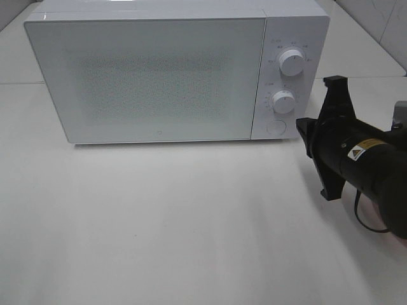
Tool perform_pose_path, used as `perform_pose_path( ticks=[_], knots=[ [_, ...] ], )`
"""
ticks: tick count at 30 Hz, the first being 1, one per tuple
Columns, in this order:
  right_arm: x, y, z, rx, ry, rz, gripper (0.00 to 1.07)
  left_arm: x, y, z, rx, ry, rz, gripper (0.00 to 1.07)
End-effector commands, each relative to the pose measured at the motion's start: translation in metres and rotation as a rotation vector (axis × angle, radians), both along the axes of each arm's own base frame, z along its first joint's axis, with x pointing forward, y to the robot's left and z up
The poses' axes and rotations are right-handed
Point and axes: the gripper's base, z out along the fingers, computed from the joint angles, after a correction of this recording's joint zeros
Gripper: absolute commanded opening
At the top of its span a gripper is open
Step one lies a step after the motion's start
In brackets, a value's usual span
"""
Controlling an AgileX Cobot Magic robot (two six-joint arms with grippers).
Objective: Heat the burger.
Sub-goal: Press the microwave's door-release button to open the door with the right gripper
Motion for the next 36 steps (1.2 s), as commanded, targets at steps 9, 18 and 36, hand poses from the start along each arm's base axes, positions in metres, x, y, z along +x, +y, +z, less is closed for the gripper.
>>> perform_pose_path(
  ticks=[9, 18, 36],
  knots=[
    [0.015, 0.008, -0.019, 0.06, 0.048, -0.102, 0.0, -0.002, 0.0, 0.001, -0.003, -0.032, 0.004, 1.0],
    [0.03, 0.015, -0.03, 0.068, 0.084, -0.123, 0.0, -0.002, 0.0, 0.001, -0.003, -0.032, 0.004, 1.0],
    [0.056, 0.02, -0.051, 0.055, 0.112, -0.143, 0.0, -0.002, 0.0, 0.001, -0.003, -0.031, 0.004, 1.0]
  ],
)
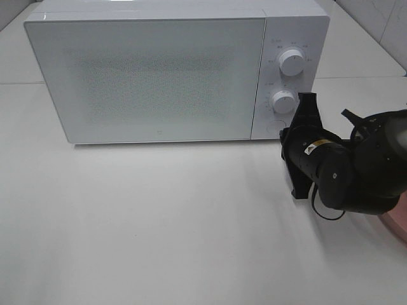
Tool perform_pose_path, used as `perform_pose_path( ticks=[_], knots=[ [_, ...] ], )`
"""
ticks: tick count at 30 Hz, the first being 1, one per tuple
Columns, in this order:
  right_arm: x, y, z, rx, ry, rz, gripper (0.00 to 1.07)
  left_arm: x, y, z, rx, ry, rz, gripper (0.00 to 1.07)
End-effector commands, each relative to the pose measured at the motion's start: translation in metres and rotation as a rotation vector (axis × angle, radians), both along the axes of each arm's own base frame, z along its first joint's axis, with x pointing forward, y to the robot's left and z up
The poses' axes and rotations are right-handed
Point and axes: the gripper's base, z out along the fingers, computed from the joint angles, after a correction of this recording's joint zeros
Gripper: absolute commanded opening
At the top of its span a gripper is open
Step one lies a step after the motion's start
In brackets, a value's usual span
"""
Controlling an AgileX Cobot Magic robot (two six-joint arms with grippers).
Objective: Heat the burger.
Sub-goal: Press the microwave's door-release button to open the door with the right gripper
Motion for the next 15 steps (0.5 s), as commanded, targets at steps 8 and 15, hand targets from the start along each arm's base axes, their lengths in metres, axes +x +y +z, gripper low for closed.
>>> perform_pose_path(
  ticks=[8, 15],
  knots=[
    [0.012, 0.001, -0.01, -0.003, 0.004, -0.009, 0.0, -0.002, 0.0, 0.001, -0.003, -0.031, 0.004, 1.0],
    [0.02, -0.007, -0.009, -0.015, 0.001, -0.012, 0.0, -0.002, 0.0, 0.001, -0.003, -0.031, 0.004, 1.0]
  ],
)
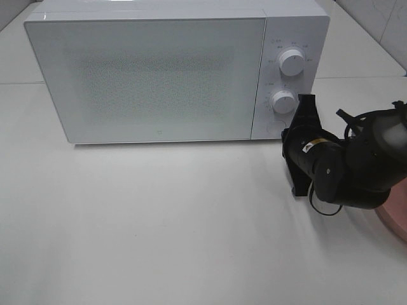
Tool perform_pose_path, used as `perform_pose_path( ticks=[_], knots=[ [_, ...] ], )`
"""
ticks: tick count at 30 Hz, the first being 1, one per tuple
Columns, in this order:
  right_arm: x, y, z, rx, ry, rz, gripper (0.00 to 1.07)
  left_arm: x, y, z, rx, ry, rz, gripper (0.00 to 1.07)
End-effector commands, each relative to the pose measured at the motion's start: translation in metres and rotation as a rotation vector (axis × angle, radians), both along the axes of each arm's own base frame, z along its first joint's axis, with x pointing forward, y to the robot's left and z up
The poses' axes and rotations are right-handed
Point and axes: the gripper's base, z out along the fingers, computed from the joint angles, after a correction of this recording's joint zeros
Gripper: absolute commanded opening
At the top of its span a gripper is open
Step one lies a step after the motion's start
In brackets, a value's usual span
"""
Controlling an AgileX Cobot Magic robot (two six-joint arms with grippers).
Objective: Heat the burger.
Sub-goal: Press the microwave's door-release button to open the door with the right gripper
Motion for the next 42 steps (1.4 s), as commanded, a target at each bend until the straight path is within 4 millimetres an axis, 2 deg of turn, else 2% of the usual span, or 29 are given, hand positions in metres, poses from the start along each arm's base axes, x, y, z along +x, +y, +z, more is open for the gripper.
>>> perform_pose_path(
  ticks=[1, 5, 13, 21, 26, 38, 42],
  knots=[
    [0.006, 0.002, 0.002, -0.011, -0.006, 0.03, 0.0, -0.002, 0.0, 0.001, -0.003, -0.031, 0.004, 1.0],
    [0.009, 0.003, 0.004, -0.009, -0.012, 0.035, 0.0, -0.002, 0.0, 0.001, -0.003, -0.031, 0.004, 1.0],
    [0.015, -0.009, 0.005, -0.033, -0.019, -0.008, 0.0, -0.002, 0.0, 0.001, -0.003, -0.031, 0.004, 1.0],
    [0.021, -0.005, 0.006, -0.036, -0.029, 0.026, 0.0, -0.002, 0.0, 0.001, -0.003, -0.031, 0.004, 1.0],
    [0.025, -0.001, -0.002, -0.015, -0.01, 0.033, 0.0, -0.002, 0.0, 0.001, -0.003, -0.031, 0.004, 1.0],
    [0.028, -0.005, 0.002, -0.019, -0.083, -0.002, 0.0, -0.002, 0.0, 0.001, -0.003, -0.031, 0.004, 1.0],
    [0.034, 0.002, 0.008, -0.013, -0.122, 0.049, 0.0, -0.002, 0.0, 0.001, -0.003, -0.031, 0.004, 1.0]
  ],
)
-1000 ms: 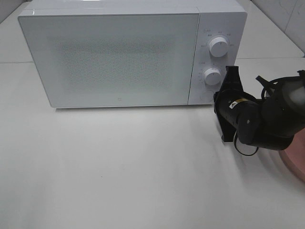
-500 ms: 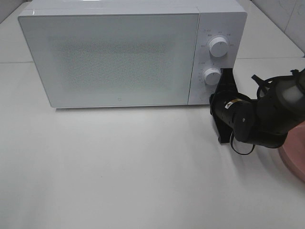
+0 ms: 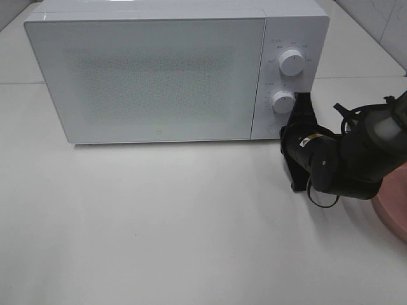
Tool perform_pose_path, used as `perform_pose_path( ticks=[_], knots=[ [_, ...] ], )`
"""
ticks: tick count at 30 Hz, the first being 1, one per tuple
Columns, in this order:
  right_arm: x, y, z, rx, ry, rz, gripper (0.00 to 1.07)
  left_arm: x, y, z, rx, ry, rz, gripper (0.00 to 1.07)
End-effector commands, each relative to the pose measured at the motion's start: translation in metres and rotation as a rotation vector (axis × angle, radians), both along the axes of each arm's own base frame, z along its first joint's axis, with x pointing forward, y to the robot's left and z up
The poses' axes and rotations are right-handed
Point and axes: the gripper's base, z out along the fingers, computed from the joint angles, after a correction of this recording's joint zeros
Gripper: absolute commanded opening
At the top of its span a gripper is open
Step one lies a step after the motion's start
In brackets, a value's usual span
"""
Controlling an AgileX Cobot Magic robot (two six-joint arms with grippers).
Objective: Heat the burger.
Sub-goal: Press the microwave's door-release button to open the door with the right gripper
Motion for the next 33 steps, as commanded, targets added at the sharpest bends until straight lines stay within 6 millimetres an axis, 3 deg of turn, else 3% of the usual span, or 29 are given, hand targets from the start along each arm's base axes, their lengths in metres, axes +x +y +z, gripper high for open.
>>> perform_pose_path(
  ticks=[1, 33],
  knots=[
    [0.014, 0.005, 0.016, 0.01, -0.134, 0.035, 0.0, -0.002, 0.0, 0.001, -0.003, -0.031, 0.004, 1.0],
    [0.023, 0.0, 0.044, -0.017, -0.34, -0.031, 0.0, -0.002, 0.0, 0.001, -0.003, -0.031, 0.004, 1.0]
  ],
)
